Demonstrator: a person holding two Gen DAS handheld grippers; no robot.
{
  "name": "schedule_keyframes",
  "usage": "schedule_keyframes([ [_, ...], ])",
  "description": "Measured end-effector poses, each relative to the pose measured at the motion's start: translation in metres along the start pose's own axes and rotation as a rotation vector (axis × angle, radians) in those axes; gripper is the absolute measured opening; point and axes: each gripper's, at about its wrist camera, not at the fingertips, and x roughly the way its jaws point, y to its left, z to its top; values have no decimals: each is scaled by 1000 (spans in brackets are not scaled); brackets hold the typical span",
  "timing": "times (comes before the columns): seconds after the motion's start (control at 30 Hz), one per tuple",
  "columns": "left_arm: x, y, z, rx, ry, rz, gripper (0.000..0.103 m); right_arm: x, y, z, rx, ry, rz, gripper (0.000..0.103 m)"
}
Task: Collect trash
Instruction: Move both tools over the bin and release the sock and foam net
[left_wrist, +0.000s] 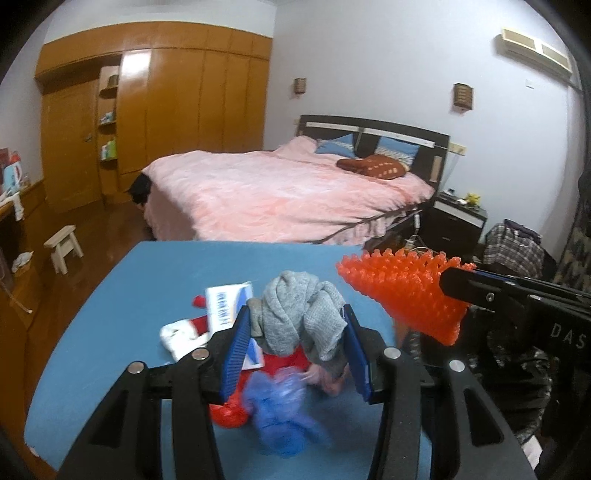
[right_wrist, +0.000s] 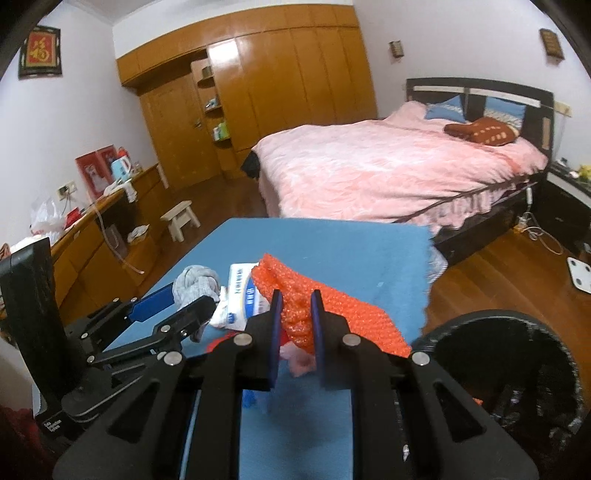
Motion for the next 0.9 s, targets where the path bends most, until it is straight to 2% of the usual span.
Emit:
schedule_keyframes([
  [0.2, 8, -46, 6, 42, -15, -84, 48, -25, -37, -8, 38, -16, -75, 14],
  [0.5, 23, -120, -3, 123, -7, -218, 48, -57, -99, -39, 120, -14, -203, 14],
  [0.9, 49, -192, -23, 196, 62, -338, 50, -87, -169, -92, 217, 29, -347, 15],
])
